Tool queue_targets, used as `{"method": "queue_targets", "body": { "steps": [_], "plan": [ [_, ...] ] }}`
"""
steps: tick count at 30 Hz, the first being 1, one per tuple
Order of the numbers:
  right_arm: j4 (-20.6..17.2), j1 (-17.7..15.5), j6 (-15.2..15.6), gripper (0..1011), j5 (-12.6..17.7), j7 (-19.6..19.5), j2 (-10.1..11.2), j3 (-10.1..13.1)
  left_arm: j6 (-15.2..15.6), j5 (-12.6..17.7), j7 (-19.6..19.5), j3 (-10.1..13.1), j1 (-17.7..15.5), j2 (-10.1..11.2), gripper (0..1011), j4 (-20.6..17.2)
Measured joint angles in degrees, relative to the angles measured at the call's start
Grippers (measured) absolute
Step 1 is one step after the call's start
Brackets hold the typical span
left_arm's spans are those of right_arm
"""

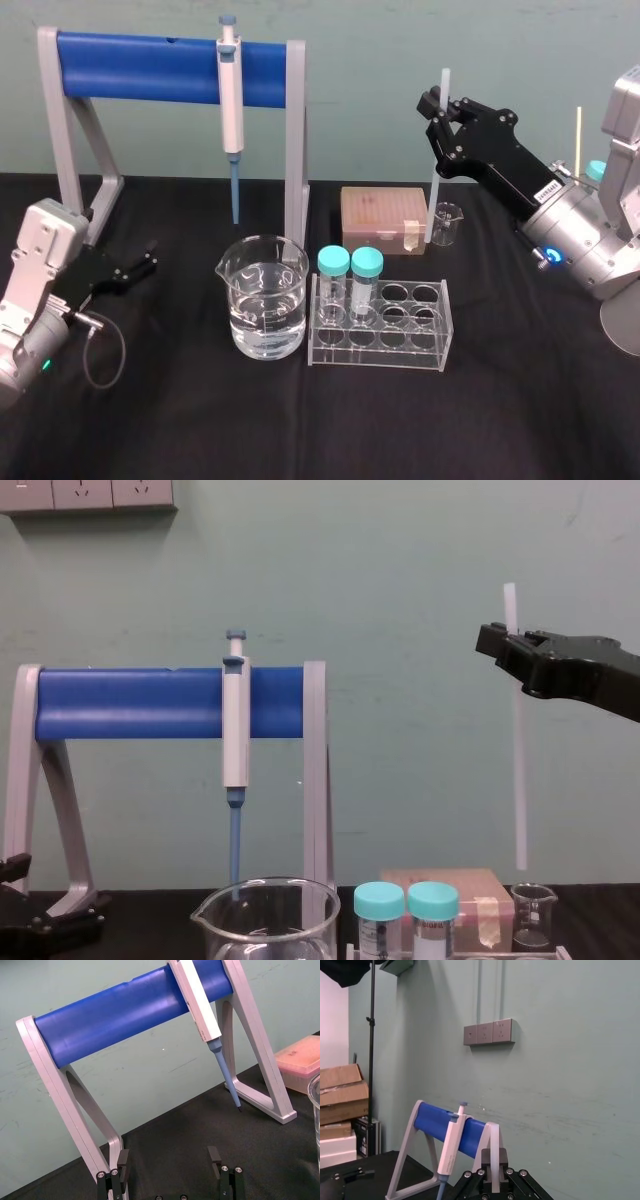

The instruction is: Pick up the stirring rod with one hand, then place it down.

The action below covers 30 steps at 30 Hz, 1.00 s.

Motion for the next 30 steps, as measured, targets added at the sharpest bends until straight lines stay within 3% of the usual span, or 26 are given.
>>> {"method": "queue_targets", "body": {
  "steps": [30],
  "plan": [
    [0.1, 0.3, 0.3, 72, 0.4, 0.4, 0.1, -0.6, 0.0, 0.0, 0.0, 0.0, 0.0, 0.0, 1000, 0.0]
  ]
}}
